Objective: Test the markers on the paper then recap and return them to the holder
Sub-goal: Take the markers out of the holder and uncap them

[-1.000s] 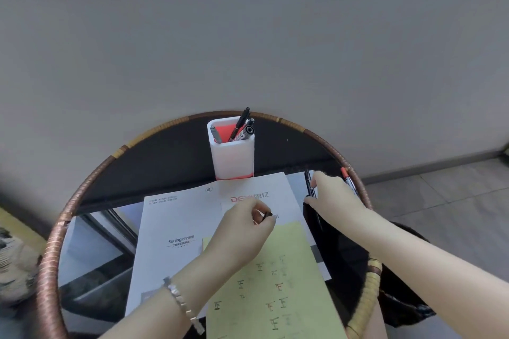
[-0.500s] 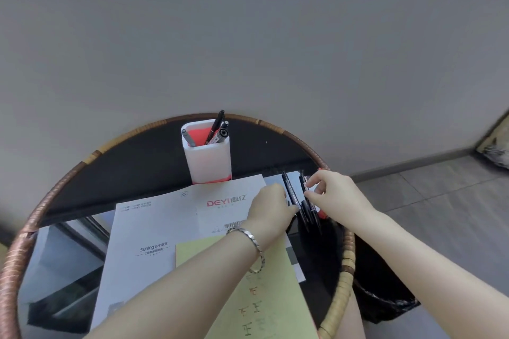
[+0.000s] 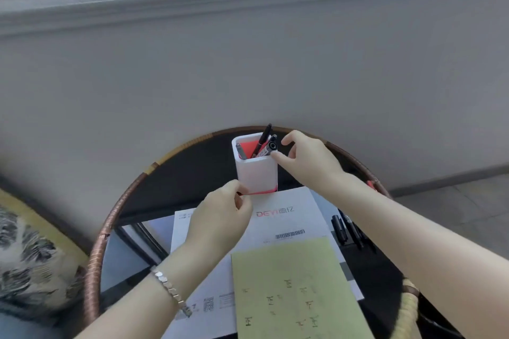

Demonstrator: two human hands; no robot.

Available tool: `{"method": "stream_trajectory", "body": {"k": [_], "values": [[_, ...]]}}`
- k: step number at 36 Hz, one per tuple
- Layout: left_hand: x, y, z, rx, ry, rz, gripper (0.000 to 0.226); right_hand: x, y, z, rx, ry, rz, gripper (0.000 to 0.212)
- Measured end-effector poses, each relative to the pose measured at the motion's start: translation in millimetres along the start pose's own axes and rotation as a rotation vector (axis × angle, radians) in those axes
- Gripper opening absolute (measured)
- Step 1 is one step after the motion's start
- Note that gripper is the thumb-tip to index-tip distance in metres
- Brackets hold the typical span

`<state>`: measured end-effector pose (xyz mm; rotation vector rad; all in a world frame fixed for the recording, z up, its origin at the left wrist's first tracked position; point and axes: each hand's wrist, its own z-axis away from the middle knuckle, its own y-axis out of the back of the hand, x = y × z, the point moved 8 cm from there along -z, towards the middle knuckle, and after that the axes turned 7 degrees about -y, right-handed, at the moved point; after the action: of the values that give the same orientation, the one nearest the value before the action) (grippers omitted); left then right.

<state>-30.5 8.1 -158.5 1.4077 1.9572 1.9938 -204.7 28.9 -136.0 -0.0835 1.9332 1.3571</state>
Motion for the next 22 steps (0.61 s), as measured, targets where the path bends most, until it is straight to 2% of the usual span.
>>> {"method": "stream_trajectory", "body": {"k": [3, 7, 11, 14, 17, 19, 22], "values": [[-10, 14, 8, 0.024, 0.004, -0.013, 0.018, -5, -14, -11, -0.025, -0.057, 0.034, 0.036], [-15, 22, 13, 0.04, -0.01, -0.035, 0.018, -5, -19, -16, 0.045, -0.07, 0.039, 0.028], [-13, 25, 14, 0.093, -0.056, -0.011, 0.021, -16, -1, -6, 0.12, 0.009, -0.19, 0.014], [-1, 26, 12, 0.154, -0.154, 0.03, 0.025, -30, 31, 14, 0.26, 0.14, -0.343, 0.006], [18, 29, 10, 0.247, -0.264, 0.068, 0.043, -35, 63, 37, 0.349, 0.2, -0.471, 0.009], [30, 29, 9, 0.281, -0.304, 0.096, 0.055, -34, 76, 51, 0.323, 0.188, -0.557, 0.008], [53, 22, 10, 0.271, -0.396, 0.08, 0.059, -24, 80, 67, 0.244, 0.147, -0.658, 0.01]]}}
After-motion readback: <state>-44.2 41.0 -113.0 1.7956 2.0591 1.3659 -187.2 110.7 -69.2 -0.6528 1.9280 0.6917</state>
